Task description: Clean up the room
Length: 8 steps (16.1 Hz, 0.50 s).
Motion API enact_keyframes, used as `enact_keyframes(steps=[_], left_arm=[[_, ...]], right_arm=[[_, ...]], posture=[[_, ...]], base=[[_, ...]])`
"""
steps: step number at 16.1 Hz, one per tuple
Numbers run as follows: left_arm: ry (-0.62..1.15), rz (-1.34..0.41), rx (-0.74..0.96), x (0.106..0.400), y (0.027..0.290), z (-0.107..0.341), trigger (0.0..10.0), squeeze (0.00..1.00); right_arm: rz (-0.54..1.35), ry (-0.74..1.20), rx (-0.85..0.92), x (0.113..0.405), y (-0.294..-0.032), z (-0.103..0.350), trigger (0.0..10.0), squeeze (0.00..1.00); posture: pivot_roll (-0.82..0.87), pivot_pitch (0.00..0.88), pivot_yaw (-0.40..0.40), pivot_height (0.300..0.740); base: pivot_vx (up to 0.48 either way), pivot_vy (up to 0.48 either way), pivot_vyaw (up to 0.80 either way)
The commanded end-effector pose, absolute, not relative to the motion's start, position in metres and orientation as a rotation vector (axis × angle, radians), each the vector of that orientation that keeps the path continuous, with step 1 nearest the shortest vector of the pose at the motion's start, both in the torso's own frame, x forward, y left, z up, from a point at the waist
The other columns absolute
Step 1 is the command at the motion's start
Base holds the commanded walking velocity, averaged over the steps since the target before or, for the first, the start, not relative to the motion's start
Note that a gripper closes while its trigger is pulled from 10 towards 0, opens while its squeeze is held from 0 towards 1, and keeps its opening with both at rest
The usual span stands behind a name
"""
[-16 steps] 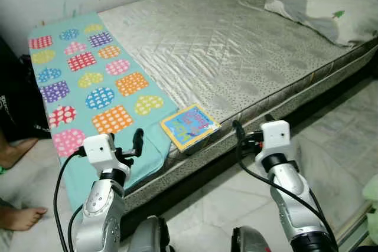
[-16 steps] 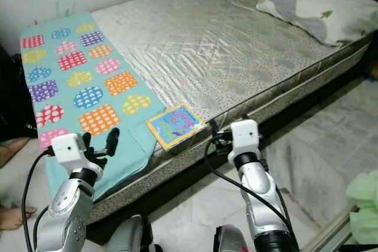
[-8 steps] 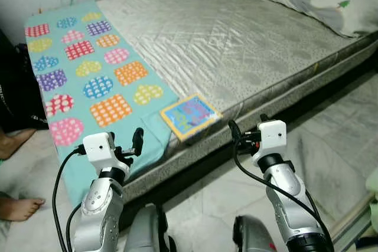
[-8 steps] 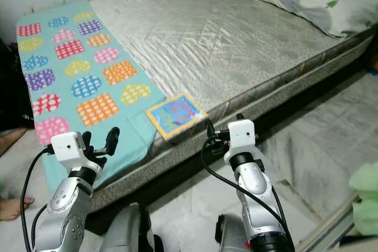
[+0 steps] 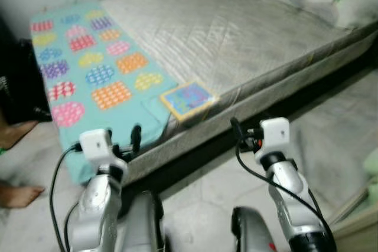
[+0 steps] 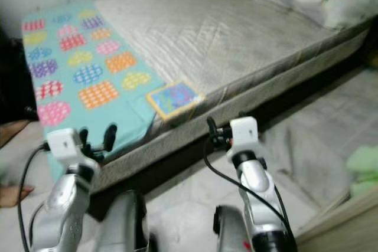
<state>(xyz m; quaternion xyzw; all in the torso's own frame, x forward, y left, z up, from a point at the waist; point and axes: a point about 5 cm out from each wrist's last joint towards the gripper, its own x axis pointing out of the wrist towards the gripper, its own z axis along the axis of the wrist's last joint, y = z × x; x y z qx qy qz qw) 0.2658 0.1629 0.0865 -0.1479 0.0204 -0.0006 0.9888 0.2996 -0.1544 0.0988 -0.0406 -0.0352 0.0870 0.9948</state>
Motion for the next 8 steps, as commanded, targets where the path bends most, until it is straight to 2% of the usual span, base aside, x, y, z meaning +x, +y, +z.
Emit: enact_keyframes(steps=[1, 7, 8], left_arm=[[0.029, 0.012, -0.282, 0.2672, 0.1680, 0.0904, 10.0, 0.00], [0.013, -0.023, -0.297, 0.2660, 0.1646, 0.0926, 10.0, 0.00], [0.012, -0.026, -0.299, 0.2659, 0.1643, 0.0927, 10.0, 0.00]], right_arm=[[0.190, -0.072, -0.070, 0.2995, -0.1499, 0.1002, 10.0, 0.00], [0.239, -0.089, -0.074, 0.2965, -0.1464, 0.1020, 10.0, 0.00], [0.244, -0.090, -0.077, 0.2963, -0.1459, 0.1019, 10.0, 0.00]], posture=[[-0.06, 0.104, 0.097, 0.583], [-0.07, 0.108, 0.096, 0.583], [-0.07, 0.108, 0.096, 0.583]], base=[[0.000, 0.000, 0.00], [0.000, 0.000, 0.00], [0.000, 0.000, 0.48]])
